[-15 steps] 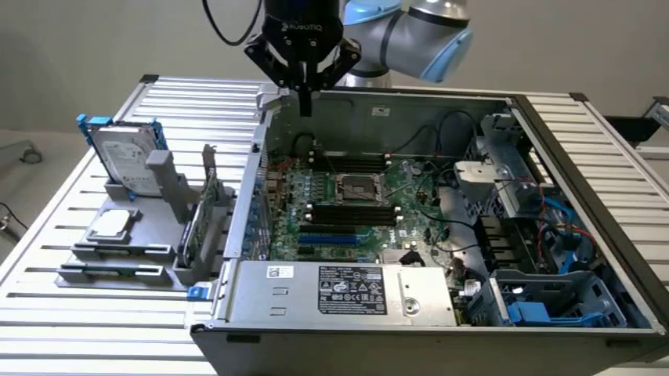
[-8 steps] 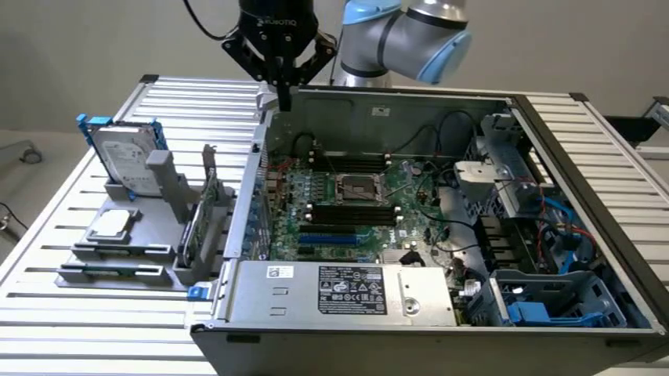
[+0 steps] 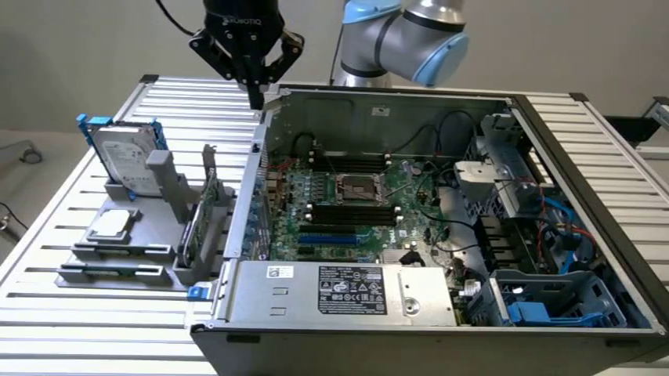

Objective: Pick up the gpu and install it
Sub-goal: 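Reach for the gpu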

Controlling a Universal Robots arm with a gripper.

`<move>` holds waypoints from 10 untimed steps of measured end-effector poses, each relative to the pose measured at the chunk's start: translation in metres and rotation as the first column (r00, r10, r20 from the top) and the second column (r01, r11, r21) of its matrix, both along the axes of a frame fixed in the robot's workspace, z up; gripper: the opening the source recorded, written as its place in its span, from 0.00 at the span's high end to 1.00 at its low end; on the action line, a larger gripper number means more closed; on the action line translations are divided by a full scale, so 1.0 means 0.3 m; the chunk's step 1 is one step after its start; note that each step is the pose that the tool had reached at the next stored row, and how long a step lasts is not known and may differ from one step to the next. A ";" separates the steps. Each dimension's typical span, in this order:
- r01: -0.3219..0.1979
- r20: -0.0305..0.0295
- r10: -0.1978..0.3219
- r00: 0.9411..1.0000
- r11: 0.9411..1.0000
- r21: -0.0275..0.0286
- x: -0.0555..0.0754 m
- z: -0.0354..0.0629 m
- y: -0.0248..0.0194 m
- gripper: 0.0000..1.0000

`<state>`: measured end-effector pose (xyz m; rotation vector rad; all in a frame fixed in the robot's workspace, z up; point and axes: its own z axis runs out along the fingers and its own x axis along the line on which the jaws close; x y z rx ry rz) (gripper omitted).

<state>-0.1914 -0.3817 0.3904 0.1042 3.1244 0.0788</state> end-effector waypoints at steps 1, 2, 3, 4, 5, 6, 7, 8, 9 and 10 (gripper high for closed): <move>0.000 -0.001 0.000 1.000 1.000 0.000 -0.015 -0.001 0.001 0.89; 0.000 -0.002 0.000 1.000 1.000 0.000 -0.030 -0.002 0.003 0.89; 0.000 -0.004 0.000 1.000 1.000 0.000 -0.045 -0.003 0.004 0.89; 0.000 -0.006 0.000 1.000 1.000 0.000 -0.060 -0.004 0.005 0.89; 0.000 -0.008 0.000 1.000 1.000 0.000 -0.075 -0.005 0.005 0.89; 0.000 -0.010 0.000 1.000 1.000 0.000 -0.090 -0.006 0.006 0.89; 0.000 -0.012 0.000 1.000 1.000 0.000 -0.105 -0.008 0.007 0.89; 0.000 -0.014 0.000 1.000 1.000 0.000 -0.120 -0.009 0.008 0.89; 0.000 -0.017 0.000 1.000 1.000 0.000 -0.137 -0.010 0.008 0.89; 0.000 -0.019 0.000 1.000 1.000 0.000 -0.152 -0.011 0.009 0.89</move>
